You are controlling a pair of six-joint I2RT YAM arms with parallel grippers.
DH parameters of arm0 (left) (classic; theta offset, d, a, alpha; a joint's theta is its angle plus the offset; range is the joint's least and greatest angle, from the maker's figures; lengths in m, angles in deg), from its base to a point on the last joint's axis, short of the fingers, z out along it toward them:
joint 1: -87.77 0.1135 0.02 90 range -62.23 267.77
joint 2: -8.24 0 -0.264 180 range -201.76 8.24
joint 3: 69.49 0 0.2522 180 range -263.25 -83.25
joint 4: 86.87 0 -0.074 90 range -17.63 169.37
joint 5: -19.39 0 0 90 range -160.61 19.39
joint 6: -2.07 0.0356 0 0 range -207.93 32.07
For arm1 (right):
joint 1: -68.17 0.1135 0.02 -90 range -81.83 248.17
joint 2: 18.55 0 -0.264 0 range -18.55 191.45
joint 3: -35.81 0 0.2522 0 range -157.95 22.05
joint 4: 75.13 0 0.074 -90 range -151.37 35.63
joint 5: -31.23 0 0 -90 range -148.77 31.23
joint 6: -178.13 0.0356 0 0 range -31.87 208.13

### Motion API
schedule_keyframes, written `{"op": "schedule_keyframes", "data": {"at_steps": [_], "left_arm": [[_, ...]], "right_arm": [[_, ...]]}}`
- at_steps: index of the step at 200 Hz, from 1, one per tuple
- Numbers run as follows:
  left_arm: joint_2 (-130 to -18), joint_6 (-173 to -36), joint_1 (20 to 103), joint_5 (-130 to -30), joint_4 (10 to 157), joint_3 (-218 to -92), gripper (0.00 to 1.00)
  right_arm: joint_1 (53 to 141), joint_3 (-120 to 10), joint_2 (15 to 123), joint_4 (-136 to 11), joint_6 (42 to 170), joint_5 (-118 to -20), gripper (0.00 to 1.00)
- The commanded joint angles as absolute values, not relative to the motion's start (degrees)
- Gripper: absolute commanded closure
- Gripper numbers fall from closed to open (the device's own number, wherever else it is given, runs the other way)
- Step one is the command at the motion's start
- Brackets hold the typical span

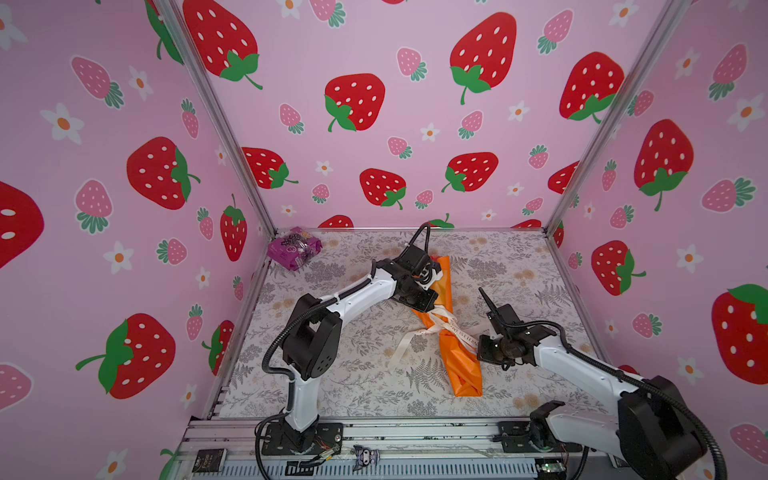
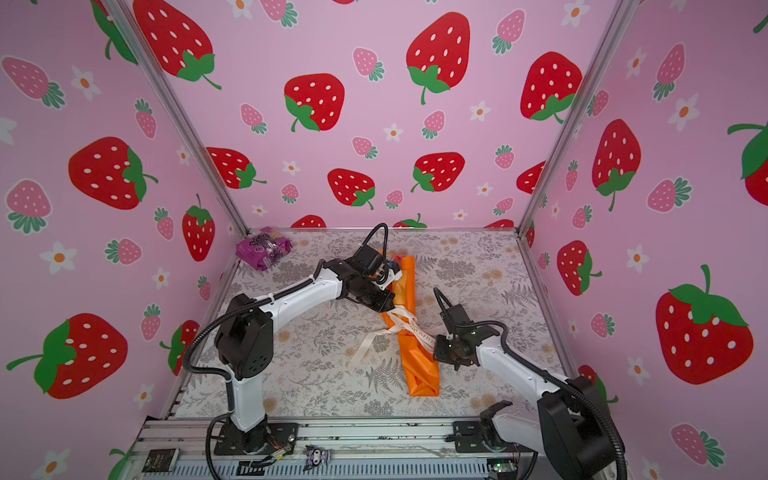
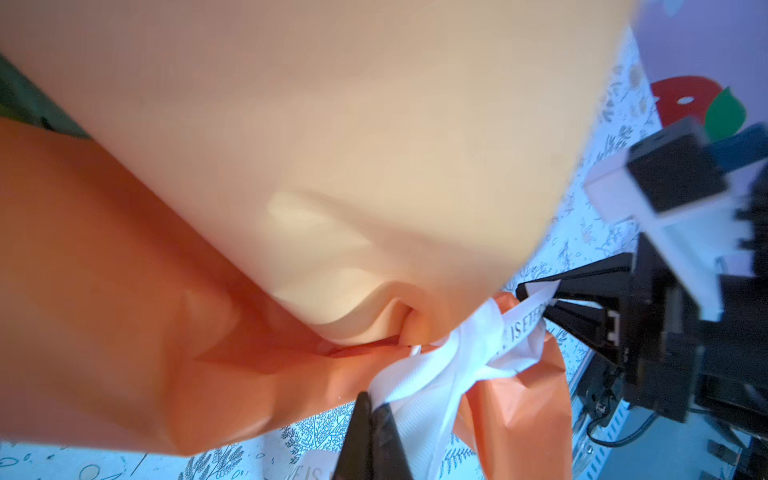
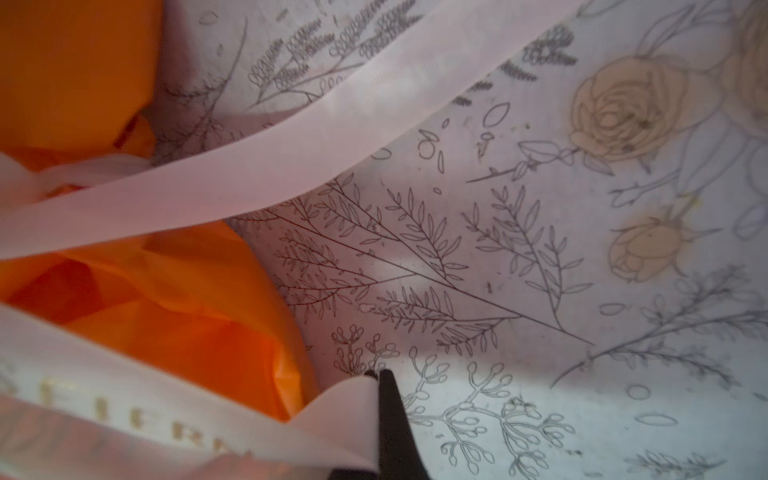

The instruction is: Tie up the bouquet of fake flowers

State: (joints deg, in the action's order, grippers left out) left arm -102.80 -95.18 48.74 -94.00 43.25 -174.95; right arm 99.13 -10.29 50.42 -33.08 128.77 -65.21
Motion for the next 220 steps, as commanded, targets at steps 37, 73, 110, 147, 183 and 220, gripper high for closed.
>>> {"op": "schedule_keyframes", "data": {"at_steps": [37, 73, 110, 147, 183, 220], "left_arm": [[-99.67, -96.31, 45.79, -94.34, 49.97, -172.11, 1.0], [-102.33, -94.95, 43.37, -94.4, 48.32, -173.02, 1.0], [-102.75, -94.61, 42.63, -94.18, 48.92, -174.02, 0.98], [-104.45, -92.86, 42.77, -98.43, 46.67, -176.58, 0.97], [-107.91, -91.05, 42.93, -102.83, 42.96, -179.78, 0.91], [-110.32, -90.23, 42.84, -103.85, 40.43, -181.61, 0.9]], "right_arm": [[98.84, -9.87, 50.61, -33.22, 128.16, -64.5, 1.0], [98.84, -10.13, 49.47, -35.4, 128.28, -66.97, 1.0], [98.83, -10.66, 49.5, -35.79, 128.25, -67.2, 1.0], [98.83, -10.82, 49.13, -36.15, 128.46, -67.2, 1.0], [98.83, -10.66, 48.45, -37.2, 128.63, -68.04, 1.0], [98.84, -10.57, 47.65, -38.01, 128.82, -68.86, 1.0]]}}
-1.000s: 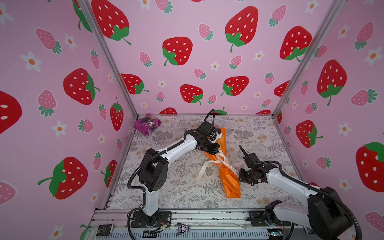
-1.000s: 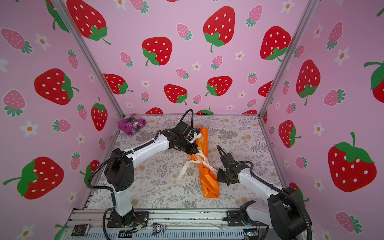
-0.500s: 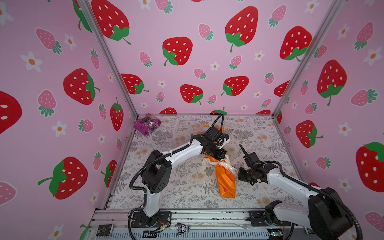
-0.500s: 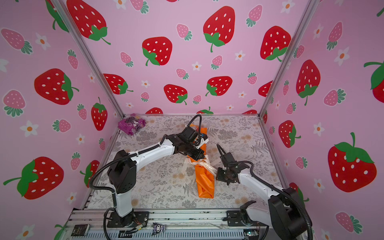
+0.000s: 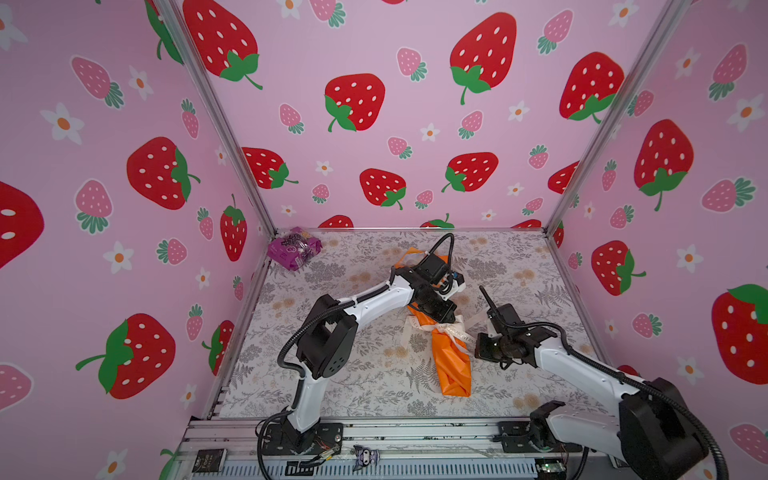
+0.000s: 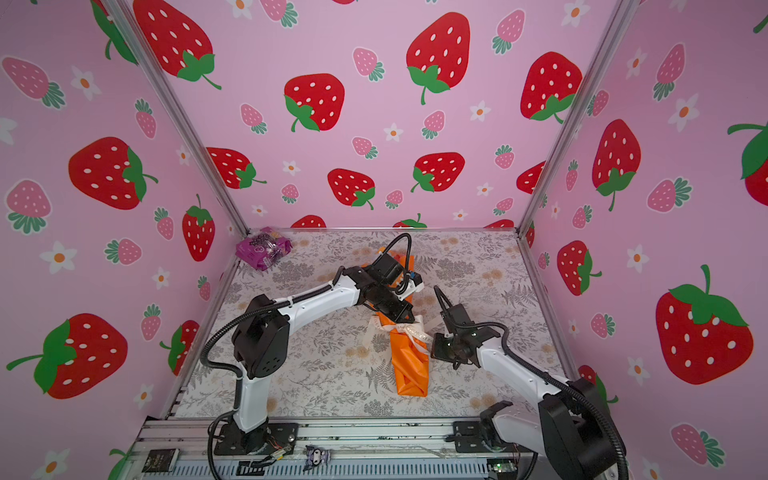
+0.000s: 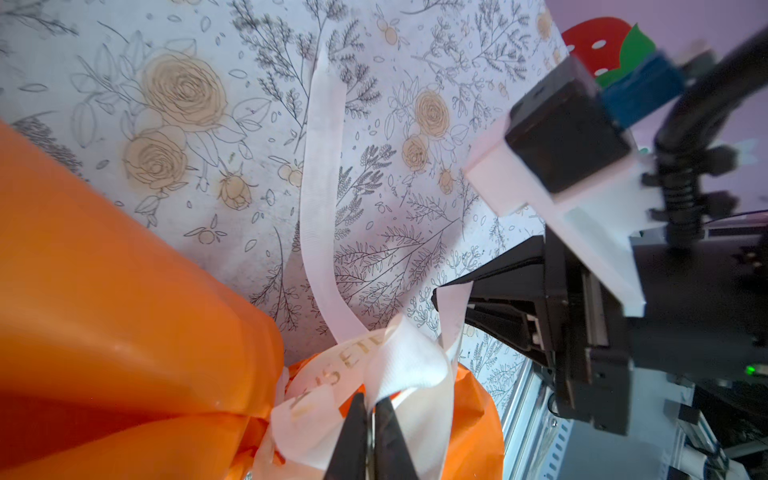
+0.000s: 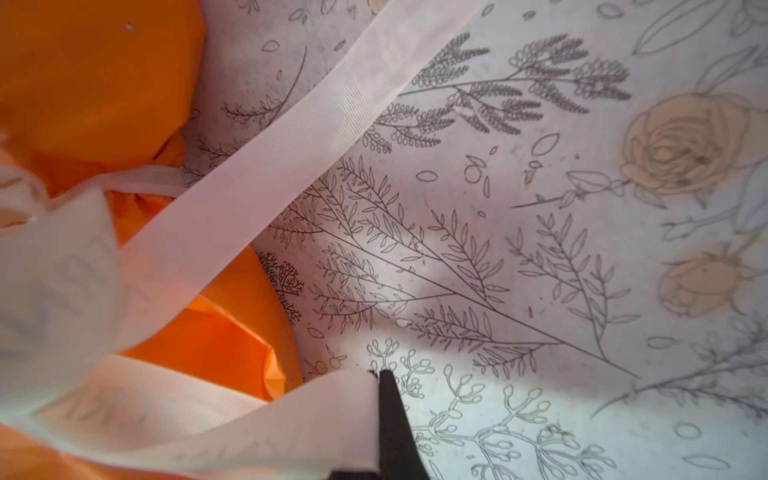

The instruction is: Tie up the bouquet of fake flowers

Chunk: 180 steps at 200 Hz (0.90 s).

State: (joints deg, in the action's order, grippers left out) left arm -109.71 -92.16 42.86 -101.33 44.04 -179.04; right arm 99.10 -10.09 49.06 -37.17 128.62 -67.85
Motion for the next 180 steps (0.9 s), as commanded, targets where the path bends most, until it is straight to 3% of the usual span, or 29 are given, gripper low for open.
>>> {"op": "schedule_keyframes", "data": {"at_steps": [1, 63, 103, 139, 145, 180], "left_arm": [[-110.32, -90.22, 42.8, -103.84, 40.39, -181.56, 0.9], [-110.14, -89.04, 42.77, -105.11, 39.98, -182.04, 0.81], [-110.83, -88.56, 42.77, -106.2, 39.77, -182.74, 0.81], [-111.3, -87.89, 42.77, -105.45, 38.97, -183.55, 0.93], [-111.21, -87.85, 42.77, -105.09, 38.94, -183.5, 1.0], [-108.75, -88.07, 42.69, -100.49, 40.52, -182.28, 1.0]], "right_arm": [[98.84, -10.57, 47.6, -38.09, 128.78, -68.91, 1.0], [98.82, -9.97, 47.67, -39.57, 129.17, -70.56, 0.99], [98.82, -9.8, 47.32, -39.56, 129.35, -70.55, 0.99], [98.83, -9.69, 47.26, -39.45, 129.44, -70.46, 0.99], [98.84, -9.7, 47.11, -39.49, 129.52, -70.48, 1.0], [98.82, -9.26, 47.06, -39.47, 129.74, -70.37, 0.99]]}}
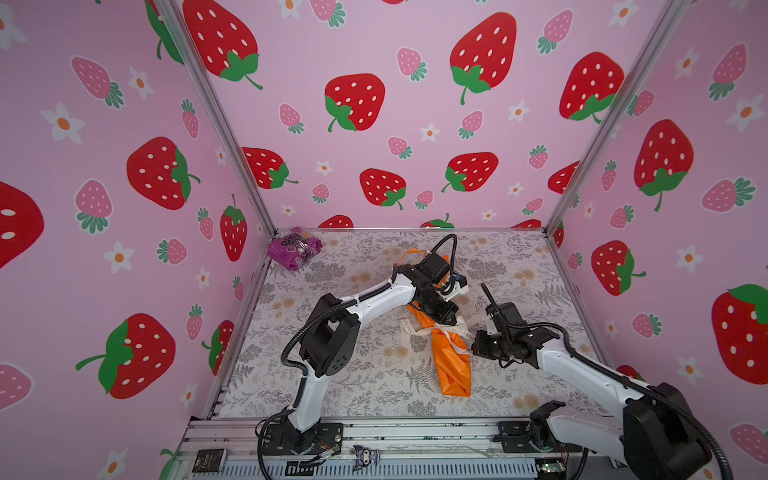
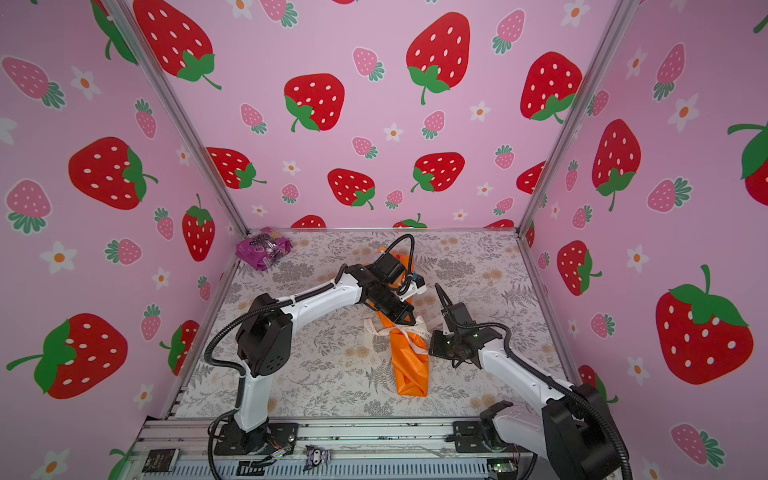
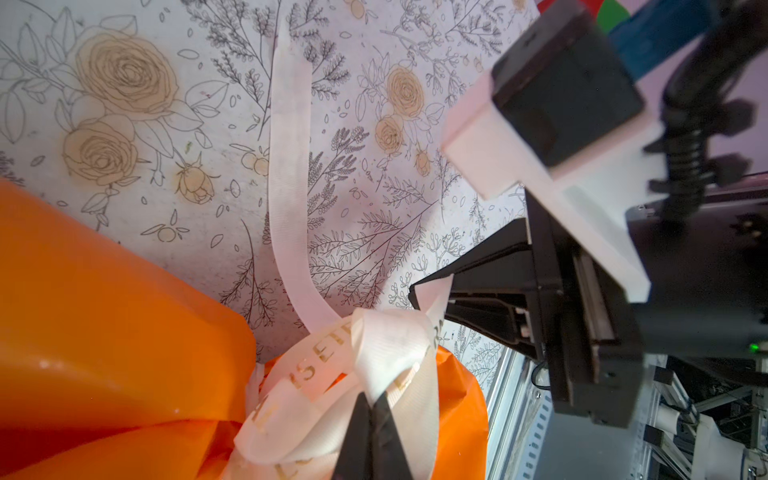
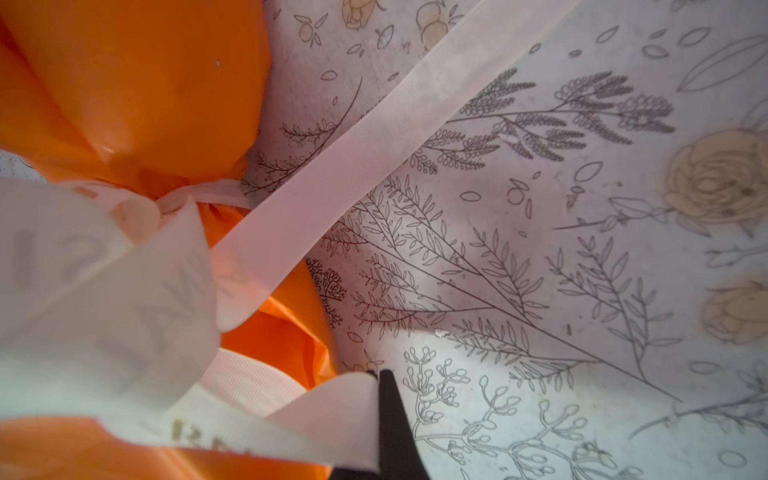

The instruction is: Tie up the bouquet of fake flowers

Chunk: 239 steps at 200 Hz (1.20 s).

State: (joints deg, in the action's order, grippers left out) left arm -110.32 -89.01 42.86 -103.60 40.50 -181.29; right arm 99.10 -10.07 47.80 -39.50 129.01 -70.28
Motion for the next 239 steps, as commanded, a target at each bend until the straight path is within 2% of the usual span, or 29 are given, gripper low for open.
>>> {"op": "schedule_keyframes", "data": {"at_steps": [1, 50, 96, 162, 201, 222, 239], "left_arm": [[-108.66, -88.14, 42.69, -100.27, 40.61, -182.2, 1.0], [-102.77, -90.74, 43.24, -92.04, 46.49, -176.78, 1.0], [-102.25, -90.21, 43.56, -87.58, 44.69, -176.17, 1.0], [-97.87, -89.58, 45.69, -86.27, 44.5, -168.51, 1.0], [-92.88, -90.89, 49.23, -85.46, 46.06, -162.91, 1.0], [-91.01, -90.95, 49.91, -88.34, 47.33, -160.74, 1.0], [-91.7, -90.41, 49.84, -92.38, 47.31, -160.59, 1.0]], "right_arm": [[98.83, -9.21, 47.04, -39.43, 129.76, -70.33, 0.99], [98.81, -8.09, 47.62, -38.0, 130.12, -68.72, 0.99], [98.77, -8.18, 47.36, -37.47, 129.88, -68.36, 0.99], [98.74, -10.07, 45.52, -38.38, 130.74, -66.89, 1.0], [98.66, -12.4, 49.34, -34.72, 128.84, -65.45, 1.0], [98.66, -12.32, 49.61, -35.47, 127.61, -68.36, 0.94], [98.66, -13.39, 48.56, -36.1, 126.13, -71.63, 0.76]]}}
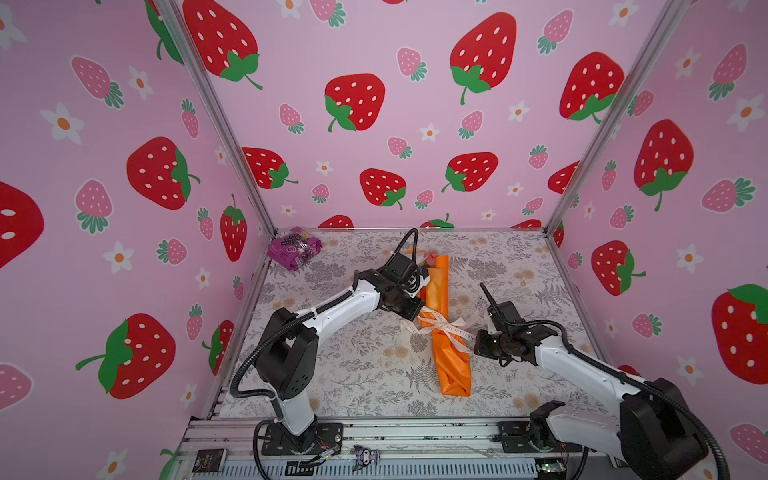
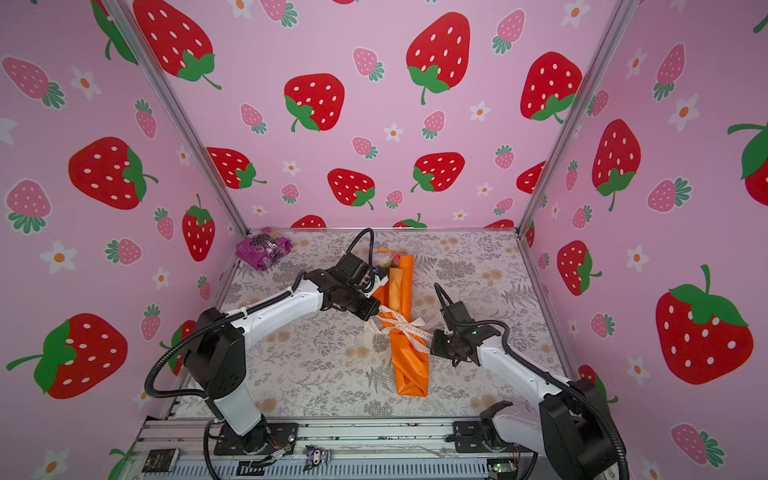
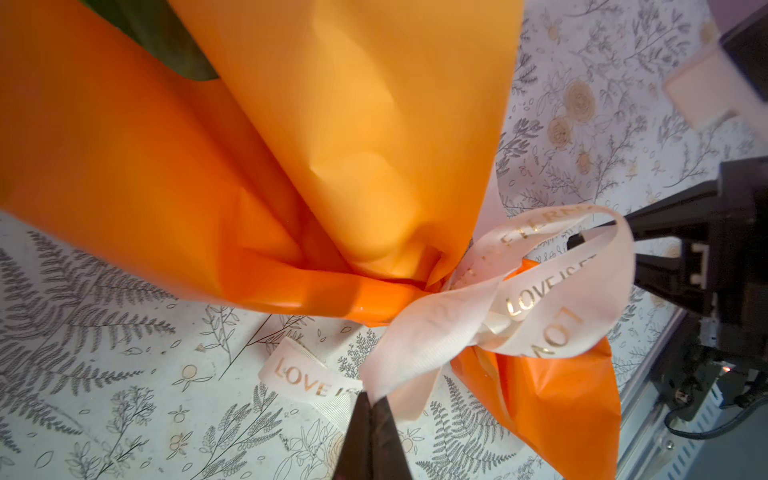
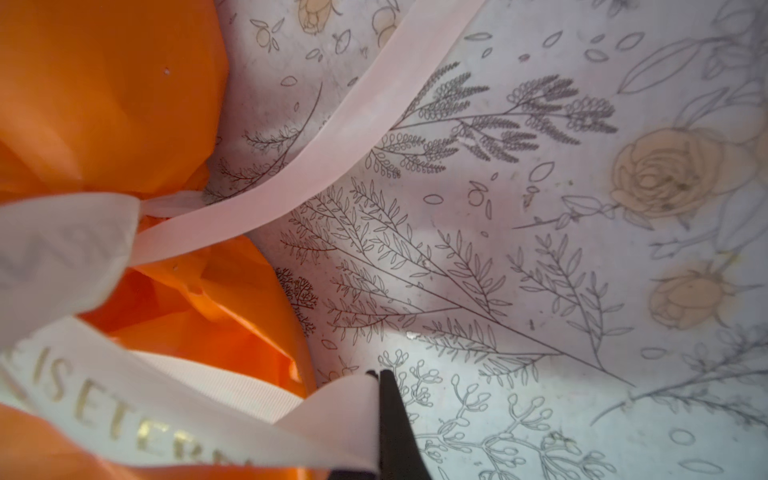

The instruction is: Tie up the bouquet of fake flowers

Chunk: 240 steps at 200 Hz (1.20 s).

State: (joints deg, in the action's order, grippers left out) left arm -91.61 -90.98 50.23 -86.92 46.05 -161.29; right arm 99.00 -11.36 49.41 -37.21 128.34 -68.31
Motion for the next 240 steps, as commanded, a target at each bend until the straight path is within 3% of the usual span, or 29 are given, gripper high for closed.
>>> {"op": "schedule_keyframes", "data": {"at_steps": [1, 21, 46, 72, 85, 121, 167, 210, 231, 240], "left_arm": [[-91.79, -90.36, 49.87, -92.61, 47.26, -160.68, 1.0], [-93.53, -90.01, 49.35, -93.21, 45.86, -161.23, 1.0], [-92.72, -90.64, 49.3, -93.2, 47.18, -159.99, 1.0], [-92.91, -90.66, 49.28, -93.44, 46.87, -160.41, 1.0], [-93.02, -90.66, 49.33, -93.59, 46.88, -160.51, 1.0], [-93.45, -91.51, 49.44, -90.68, 46.37, -160.95, 1.0], [-95.64, -91.01, 49.89, -90.47, 44.57, -162.19, 1.0], [-94.57, -92.3, 49.99, -90.18, 45.88, -161.16, 0.95], [-92.83, -93.6, 50.16, -87.87, 47.35, -159.71, 0.76], [-91.75, -93.89, 50.2, -86.57, 47.96, -158.83, 0.74]], "right_arm": [[98.66, -13.56, 48.45, -36.04, 126.11, -71.62, 0.76], [98.61, -15.91, 45.17, -34.51, 125.66, -69.46, 0.66], [98.61, -16.17, 39.78, -35.74, 124.53, -68.63, 0.61], [99.47, -12.27, 36.55, -45.92, 123.45, -78.68, 0.61], [100.85, -10.97, 37.83, -50.22, 123.42, -82.54, 0.6], [105.55, -12.72, 45.77, -50.22, 120.29, -80.28, 0.56], [108.94, -13.58, 52.05, -49.86, 118.16, -72.21, 0.57], [109.04, -13.81, 52.04, -50.94, 117.75, -73.24, 0.85], [109.03, -13.68, 51.19, -50.81, 117.66, -74.06, 0.94], [108.95, -13.73, 50.95, -50.38, 117.58, -73.9, 0.94]]}}
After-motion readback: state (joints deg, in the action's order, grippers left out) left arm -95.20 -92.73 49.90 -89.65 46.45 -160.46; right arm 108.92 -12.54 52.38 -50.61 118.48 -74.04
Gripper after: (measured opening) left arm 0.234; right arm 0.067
